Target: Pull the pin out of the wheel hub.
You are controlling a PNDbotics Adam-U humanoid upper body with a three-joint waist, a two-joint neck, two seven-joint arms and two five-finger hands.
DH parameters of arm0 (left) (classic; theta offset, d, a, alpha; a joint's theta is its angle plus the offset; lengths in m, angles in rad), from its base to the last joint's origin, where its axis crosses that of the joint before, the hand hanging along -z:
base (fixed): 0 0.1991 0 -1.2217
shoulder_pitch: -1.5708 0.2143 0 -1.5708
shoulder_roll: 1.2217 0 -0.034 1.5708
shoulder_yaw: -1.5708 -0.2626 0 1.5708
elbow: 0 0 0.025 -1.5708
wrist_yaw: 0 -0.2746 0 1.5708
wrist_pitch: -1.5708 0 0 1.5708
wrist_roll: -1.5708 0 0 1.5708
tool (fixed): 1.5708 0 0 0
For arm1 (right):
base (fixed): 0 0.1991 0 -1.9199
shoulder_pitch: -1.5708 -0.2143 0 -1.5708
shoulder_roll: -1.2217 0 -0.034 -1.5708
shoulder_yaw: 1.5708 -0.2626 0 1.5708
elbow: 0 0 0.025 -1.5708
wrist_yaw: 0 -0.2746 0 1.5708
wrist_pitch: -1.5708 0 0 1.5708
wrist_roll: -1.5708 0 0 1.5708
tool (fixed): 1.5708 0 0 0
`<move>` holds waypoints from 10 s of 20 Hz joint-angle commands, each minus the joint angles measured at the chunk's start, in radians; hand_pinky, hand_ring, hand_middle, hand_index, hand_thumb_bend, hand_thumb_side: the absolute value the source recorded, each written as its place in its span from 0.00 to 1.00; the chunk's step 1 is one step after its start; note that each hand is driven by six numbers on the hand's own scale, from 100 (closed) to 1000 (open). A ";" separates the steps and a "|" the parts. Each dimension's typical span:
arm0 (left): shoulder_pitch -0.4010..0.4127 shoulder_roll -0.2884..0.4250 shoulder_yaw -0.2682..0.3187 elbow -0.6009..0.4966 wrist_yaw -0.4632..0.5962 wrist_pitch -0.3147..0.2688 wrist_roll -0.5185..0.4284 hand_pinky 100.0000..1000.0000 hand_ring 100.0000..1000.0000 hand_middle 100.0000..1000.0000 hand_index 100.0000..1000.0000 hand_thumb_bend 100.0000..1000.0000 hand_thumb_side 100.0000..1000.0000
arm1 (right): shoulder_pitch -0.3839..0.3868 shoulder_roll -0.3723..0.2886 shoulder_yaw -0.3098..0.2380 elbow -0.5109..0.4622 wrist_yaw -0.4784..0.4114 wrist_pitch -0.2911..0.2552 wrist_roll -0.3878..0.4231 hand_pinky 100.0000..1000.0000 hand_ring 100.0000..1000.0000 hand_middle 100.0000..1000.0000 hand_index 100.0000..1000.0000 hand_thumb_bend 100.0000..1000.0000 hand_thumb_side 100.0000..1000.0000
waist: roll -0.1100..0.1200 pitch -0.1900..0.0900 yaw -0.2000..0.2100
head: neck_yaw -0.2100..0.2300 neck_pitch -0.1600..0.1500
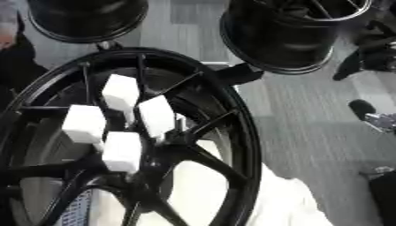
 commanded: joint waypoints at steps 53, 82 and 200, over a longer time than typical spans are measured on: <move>0.012 -0.028 0.034 0.142 0.056 0.051 0.016 0.77 0.67 0.56 0.79 0.00 0.64 | -0.676 0.489 0.457 0.175 0.070 0.333 0.414 0.88 0.86 0.79 0.83 0.00 0.36 | -0.009 -0.109 0.069 | -0.150 0.022; 0.077 -0.019 0.057 0.176 0.037 0.046 0.032 0.78 0.68 0.56 0.79 0.00 0.65 | -0.628 0.615 0.424 -0.011 0.178 0.460 0.431 0.90 0.89 0.82 0.86 0.00 0.22 | -0.002 -0.118 -0.067 | 0.000 0.052; 0.052 -0.058 0.107 0.142 0.037 0.059 0.076 0.79 0.66 0.56 0.78 0.00 0.67 | -0.311 0.204 -0.105 0.405 -0.157 0.608 0.033 0.83 0.77 0.64 0.82 0.00 0.00 | 0.001 -0.047 -0.062 | -0.026 -0.020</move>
